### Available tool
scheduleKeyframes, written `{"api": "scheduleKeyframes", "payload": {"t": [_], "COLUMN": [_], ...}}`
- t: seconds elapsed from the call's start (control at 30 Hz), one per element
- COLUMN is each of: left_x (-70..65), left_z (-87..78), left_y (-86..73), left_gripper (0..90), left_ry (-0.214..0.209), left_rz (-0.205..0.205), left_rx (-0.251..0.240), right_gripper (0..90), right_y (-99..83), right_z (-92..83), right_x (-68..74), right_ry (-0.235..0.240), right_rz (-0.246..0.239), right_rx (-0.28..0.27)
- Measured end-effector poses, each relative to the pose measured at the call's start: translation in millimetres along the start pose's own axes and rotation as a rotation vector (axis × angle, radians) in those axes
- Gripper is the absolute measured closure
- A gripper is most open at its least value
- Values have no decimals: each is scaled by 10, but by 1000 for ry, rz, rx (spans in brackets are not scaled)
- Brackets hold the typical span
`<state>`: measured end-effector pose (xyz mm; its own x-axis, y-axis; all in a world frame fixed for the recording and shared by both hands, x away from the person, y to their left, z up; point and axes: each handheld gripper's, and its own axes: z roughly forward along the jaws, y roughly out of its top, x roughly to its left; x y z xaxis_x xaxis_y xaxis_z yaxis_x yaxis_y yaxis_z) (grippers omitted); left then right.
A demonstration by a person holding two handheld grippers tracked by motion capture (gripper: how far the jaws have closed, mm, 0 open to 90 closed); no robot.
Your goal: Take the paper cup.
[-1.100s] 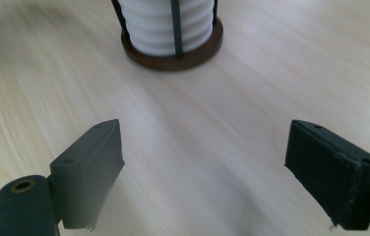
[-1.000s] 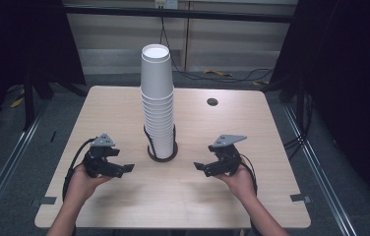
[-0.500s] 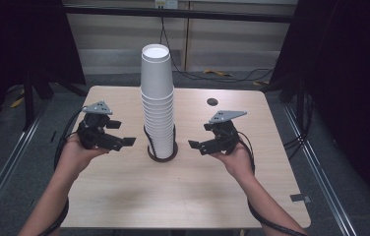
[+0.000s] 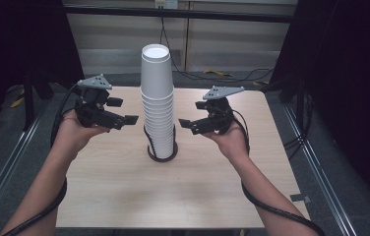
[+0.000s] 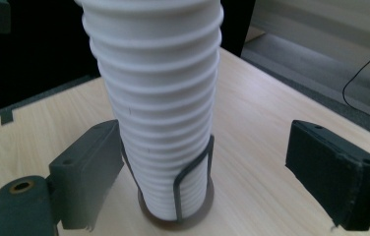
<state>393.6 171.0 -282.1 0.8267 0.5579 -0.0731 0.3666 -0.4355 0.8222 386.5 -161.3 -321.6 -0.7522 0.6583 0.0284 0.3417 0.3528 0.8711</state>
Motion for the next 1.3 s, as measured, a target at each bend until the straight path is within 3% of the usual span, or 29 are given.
{"api": "scheduleKeyframes", "payload": {"t": [0.3, 0.47, 0.77, 0.87, 0.97, 1.07, 1.3], "left_x": [40, 37, 6, -9, -28, -20, -46], "left_z": [-11, 47, 186, 295, 347, 425, 488], "left_y": [245, 369, 547, 593, 606, 599, 595], "left_gripper": [157, 155, 151, 147, 132, 95, 81], "left_ry": [-10, -29, -20, -49, -34, -37, -16], "left_rz": [-1, 3, 19, 8, 23, 6, 11], "left_rx": [-31, -57, -97, -121, -126, -152, -178], "right_gripper": [135, 136, 140, 143, 147, 154, 162], "right_y": [294, 435, 475, 488, 498, 507, 499], "right_z": [96, 174, 288, 311, 323, 339, 341], "right_x": [86, 166, 179, 193, 211, 251, 245], "right_ry": [22, 23, 33, 42, 40, 25, 28], "right_rz": [6, -15, -1, -1, -7, -33, -15], "right_rx": [-45, -60, -67, -68, -66, -55, -70]}}
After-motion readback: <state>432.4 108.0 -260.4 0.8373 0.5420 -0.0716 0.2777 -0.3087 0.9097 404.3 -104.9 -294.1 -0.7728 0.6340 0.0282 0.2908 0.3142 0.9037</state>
